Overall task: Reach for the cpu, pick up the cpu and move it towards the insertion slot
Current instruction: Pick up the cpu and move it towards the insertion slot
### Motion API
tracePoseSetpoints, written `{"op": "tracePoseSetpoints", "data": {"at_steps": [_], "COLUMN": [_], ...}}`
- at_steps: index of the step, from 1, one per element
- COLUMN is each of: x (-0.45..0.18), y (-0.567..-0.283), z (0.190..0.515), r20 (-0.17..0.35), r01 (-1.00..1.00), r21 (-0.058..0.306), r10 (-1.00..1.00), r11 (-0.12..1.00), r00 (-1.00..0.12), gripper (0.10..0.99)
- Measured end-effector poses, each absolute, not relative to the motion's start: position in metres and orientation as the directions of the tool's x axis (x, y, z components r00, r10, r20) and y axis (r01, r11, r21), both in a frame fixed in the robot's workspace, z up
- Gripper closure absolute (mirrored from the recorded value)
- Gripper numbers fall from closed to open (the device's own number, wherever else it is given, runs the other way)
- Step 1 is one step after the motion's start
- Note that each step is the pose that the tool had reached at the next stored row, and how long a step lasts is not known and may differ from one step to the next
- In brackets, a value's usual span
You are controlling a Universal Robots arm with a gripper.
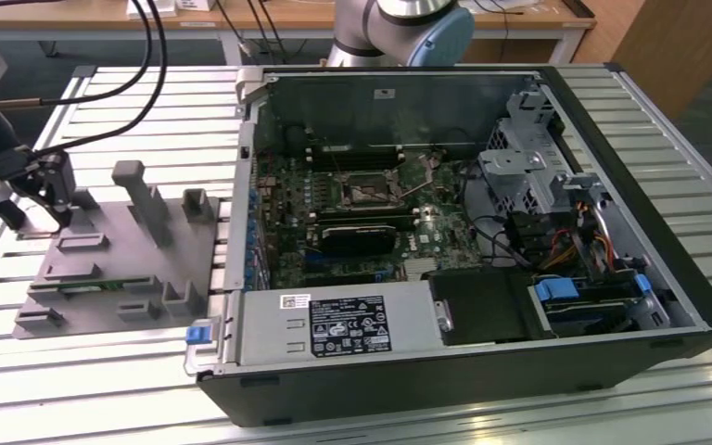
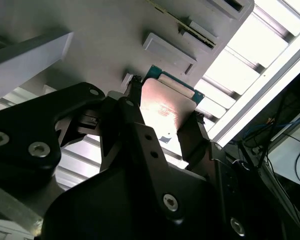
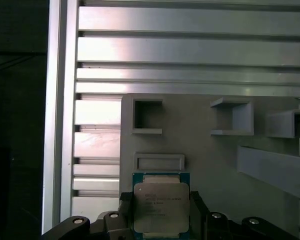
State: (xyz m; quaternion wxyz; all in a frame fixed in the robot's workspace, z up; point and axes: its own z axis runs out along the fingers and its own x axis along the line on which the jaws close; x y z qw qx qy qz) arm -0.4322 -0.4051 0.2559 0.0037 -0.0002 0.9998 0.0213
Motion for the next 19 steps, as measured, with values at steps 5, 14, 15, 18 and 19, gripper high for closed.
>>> {"op": "tracePoseSetpoints", "data": {"at_steps": [5,14,15,18,19], "x": [-0.432,-0.432,-0.432,-0.432,-0.432], "y": [-0.405,-0.404,-0.404,-0.404,-0.404], "z": [0.258,0.264,0.265,0.269,0.271], "r20": [-0.008,-0.007,-0.007,-0.007,-0.007], "r01": [-0.001,-0.001,-0.001,-0.001,-0.001], "r21": [0.043,0.043,0.043,0.043,0.043], "r10": [0.000,0.000,0.000,0.000,0.000], "r11": [0.999,0.999,0.999,0.999,0.999], "r00": [-1.000,-1.000,-1.000,-1.000,-1.000], "gripper": [0.549,0.549,0.549,0.549,0.549]}}
